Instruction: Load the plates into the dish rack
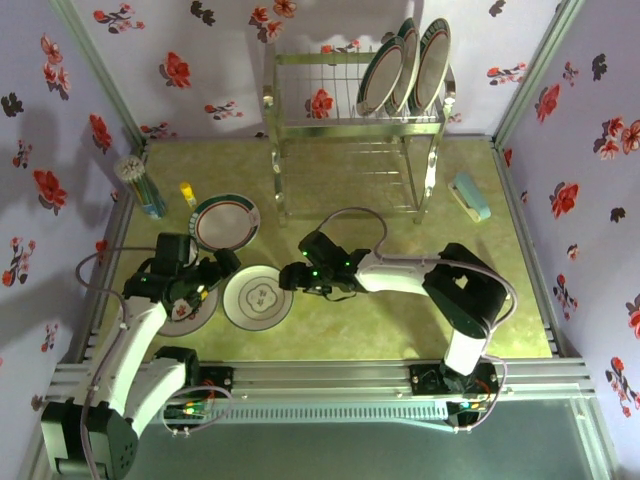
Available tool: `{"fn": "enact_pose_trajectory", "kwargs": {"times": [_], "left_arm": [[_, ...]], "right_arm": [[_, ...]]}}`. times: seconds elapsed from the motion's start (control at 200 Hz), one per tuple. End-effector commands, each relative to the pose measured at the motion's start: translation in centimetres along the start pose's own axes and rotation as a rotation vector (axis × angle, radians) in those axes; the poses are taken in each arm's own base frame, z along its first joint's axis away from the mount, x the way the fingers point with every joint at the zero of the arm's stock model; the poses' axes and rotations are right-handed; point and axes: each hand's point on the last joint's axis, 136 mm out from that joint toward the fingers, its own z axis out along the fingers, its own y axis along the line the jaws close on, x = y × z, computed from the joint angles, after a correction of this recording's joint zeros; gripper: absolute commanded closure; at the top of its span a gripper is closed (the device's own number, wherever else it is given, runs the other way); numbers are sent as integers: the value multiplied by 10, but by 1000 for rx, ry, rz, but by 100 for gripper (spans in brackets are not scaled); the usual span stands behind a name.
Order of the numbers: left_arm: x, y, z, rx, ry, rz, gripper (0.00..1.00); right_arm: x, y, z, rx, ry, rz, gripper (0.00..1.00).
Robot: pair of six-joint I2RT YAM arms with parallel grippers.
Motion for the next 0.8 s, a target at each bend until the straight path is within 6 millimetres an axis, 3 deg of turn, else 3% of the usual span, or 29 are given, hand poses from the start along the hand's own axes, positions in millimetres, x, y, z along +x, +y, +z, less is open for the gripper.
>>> {"fn": "enact_pose_trajectory", "kwargs": {"times": [0.0,0.795], "left_arm": [[-4,-5,-7,12,-7,33,0],[-5,-8,-10,15,-12,47,0]], "right_arm": [[-1,12,5,-28,3,5,40],[9,5,20,0,31,31,47]]}}
